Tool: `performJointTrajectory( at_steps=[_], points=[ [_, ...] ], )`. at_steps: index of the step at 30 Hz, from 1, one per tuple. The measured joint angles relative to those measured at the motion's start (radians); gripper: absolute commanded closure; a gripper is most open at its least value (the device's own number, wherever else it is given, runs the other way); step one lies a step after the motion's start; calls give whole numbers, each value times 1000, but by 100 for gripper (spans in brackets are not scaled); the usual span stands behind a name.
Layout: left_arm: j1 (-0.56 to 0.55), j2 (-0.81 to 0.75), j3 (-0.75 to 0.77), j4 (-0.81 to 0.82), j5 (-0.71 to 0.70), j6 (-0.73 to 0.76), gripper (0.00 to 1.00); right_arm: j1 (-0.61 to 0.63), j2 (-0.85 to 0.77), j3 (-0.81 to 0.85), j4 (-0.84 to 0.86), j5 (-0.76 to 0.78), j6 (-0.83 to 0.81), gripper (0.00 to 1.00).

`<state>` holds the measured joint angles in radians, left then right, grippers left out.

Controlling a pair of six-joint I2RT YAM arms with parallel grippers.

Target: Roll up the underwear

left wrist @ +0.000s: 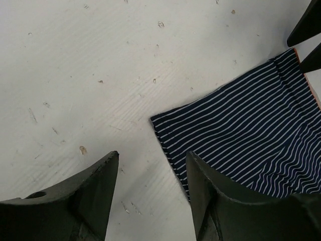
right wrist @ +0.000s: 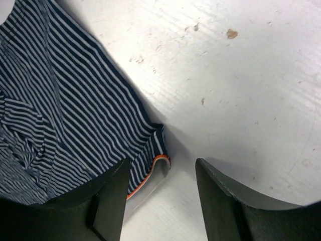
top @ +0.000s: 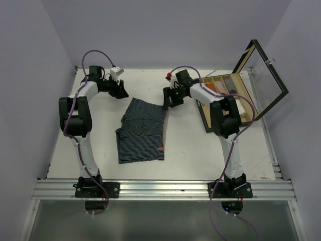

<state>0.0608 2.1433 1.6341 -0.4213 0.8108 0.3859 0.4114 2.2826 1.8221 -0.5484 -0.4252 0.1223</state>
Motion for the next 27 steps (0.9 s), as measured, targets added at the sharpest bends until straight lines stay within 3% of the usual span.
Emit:
performJointTrajectory(
  at_steps=[4, 9, 13, 21, 27],
  points=[
    [-17, 36, 8, 33, -7, -27, 40, -7, 29, 10, 21, -16, 14, 51],
    [-26, 110, 64, 42, 9, -39, 40, -14, 53, 6, 50, -101, 16, 76],
    [-27, 163, 93, 42, 38, -45, 40, -27, 71, -5, 67, -188, 16, 87],
    [-27, 219, 137, 57, 111, -87, 42, -66, 87, -10, 72, -280, 14, 93],
    [-27, 257, 178, 67, 148, -117, 46, -74, 89, -11, 72, -298, 8, 92]
  ],
)
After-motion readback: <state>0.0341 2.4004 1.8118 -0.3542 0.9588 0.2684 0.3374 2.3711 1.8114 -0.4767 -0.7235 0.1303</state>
